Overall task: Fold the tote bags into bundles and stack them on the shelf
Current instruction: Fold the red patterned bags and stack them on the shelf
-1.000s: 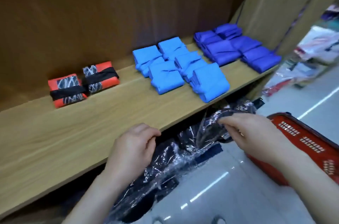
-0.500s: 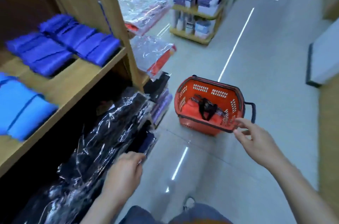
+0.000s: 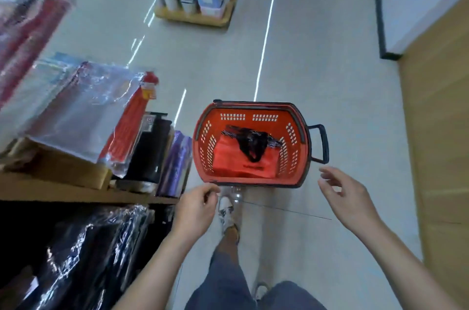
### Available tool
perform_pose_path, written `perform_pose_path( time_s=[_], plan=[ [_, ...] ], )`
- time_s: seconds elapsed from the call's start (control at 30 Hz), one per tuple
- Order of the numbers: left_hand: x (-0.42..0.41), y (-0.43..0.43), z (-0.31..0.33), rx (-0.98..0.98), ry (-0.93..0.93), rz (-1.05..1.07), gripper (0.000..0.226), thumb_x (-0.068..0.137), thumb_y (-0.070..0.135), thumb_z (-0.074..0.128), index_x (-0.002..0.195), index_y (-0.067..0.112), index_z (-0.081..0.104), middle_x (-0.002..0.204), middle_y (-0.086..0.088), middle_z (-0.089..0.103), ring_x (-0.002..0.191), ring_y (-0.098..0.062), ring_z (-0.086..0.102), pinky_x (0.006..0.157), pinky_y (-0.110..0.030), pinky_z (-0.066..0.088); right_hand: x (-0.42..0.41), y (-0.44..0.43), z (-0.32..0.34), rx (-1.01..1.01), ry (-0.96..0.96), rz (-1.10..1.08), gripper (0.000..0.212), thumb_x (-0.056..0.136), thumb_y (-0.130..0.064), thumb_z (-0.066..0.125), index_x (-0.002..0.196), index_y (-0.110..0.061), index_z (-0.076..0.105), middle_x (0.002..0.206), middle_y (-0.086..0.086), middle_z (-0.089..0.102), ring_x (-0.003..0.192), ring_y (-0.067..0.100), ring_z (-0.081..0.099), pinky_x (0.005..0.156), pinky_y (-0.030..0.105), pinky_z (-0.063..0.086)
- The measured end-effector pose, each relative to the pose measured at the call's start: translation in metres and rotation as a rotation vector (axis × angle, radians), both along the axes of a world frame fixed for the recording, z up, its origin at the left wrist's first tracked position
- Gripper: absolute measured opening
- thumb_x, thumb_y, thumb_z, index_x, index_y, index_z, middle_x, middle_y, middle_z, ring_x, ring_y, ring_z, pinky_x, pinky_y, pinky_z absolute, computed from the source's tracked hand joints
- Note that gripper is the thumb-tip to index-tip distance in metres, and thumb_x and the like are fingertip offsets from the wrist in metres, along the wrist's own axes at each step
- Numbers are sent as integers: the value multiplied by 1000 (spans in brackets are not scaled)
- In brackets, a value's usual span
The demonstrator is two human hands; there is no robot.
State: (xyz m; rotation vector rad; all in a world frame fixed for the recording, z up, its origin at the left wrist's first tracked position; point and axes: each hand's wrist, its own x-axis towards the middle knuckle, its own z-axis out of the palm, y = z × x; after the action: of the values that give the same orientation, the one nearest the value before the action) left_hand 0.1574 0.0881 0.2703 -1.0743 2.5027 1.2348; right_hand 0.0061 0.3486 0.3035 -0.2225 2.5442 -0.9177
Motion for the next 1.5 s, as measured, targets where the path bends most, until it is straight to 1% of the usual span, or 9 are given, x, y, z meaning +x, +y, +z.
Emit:
perform_pose_path(
  time_s=[0.2,0.43,0.67,0.83,0.97,1.07,1.23,1.4,1.5],
  plan=[
    [-118,-36,-100,95,-110,-115,20,92,17,54,95,26,73,83,15,64,71,-1,56,63,-12,41,-81,-57,-103,148,-98,180,26,89,-19,66,114,-25,67,100,-10,68,94,15,64,84,39,53],
    [-221,-57,-270,113,-241,-238,27,91,11,49,104,22,70,105,4,71,100,-15,63,85,-22,44,-151,-131,-292,123,-198,186,34,88,-24,68,121,-26,62,104,-6,68,101,19,63,91,37,51],
    [-280,-59,-432,28,-217,-281,41,82,6,55,119,20,65,123,-7,62,118,-25,53,102,-29,34,-194,-173,-472,505,-291,463,76,87,-38,67,146,-29,21,150,0,36,144,25,18,106,49,34],
    [-302,-50,-484,109,-220,-307,59,83,6,55,140,20,49,136,-16,50,125,-34,45,109,-35,32,-198,-183,-529,510,-199,423,49,91,-21,58,137,-27,44,125,5,60,127,25,43,98,43,35],
    [-304,-47,-466,-91,-240,-486,52,89,21,56,138,35,49,128,-7,45,116,-32,39,98,-41,40,-205,-165,-493,200,-6,443,21,94,-20,56,108,-19,71,102,0,68,110,24,52,91,43,46],
    [-302,-55,-417,-170,-102,-492,28,89,42,61,115,33,67,103,4,42,102,-20,36,88,-36,40,-220,-144,-430,52,68,425,21,93,-15,58,108,-13,73,107,-2,69,112,19,53,97,31,42],
    [-307,-83,-298,-153,179,-405,11,86,32,70,88,23,74,90,10,56,90,-14,51,76,-26,40,-245,-123,-311,-54,180,161,13,87,-20,69,100,-23,70,99,-10,62,101,12,55,93,22,40],
    [-325,-95,-156,155,306,-206,16,94,26,60,80,33,61,72,7,68,67,-7,62,65,-22,49,-262,-100,-225,-155,-357,166,104,56,-68,79,144,-55,24,151,-25,29,140,1,29,114,39,31],
    [-336,-96,-79,299,422,-90,15,94,32,56,80,32,61,63,1,68,64,-22,68,68,-47,56,-258,-89,-186,-6,-479,437,120,47,-75,80,143,-63,9,155,-24,21,145,4,18,116,51,26]
  ],
)
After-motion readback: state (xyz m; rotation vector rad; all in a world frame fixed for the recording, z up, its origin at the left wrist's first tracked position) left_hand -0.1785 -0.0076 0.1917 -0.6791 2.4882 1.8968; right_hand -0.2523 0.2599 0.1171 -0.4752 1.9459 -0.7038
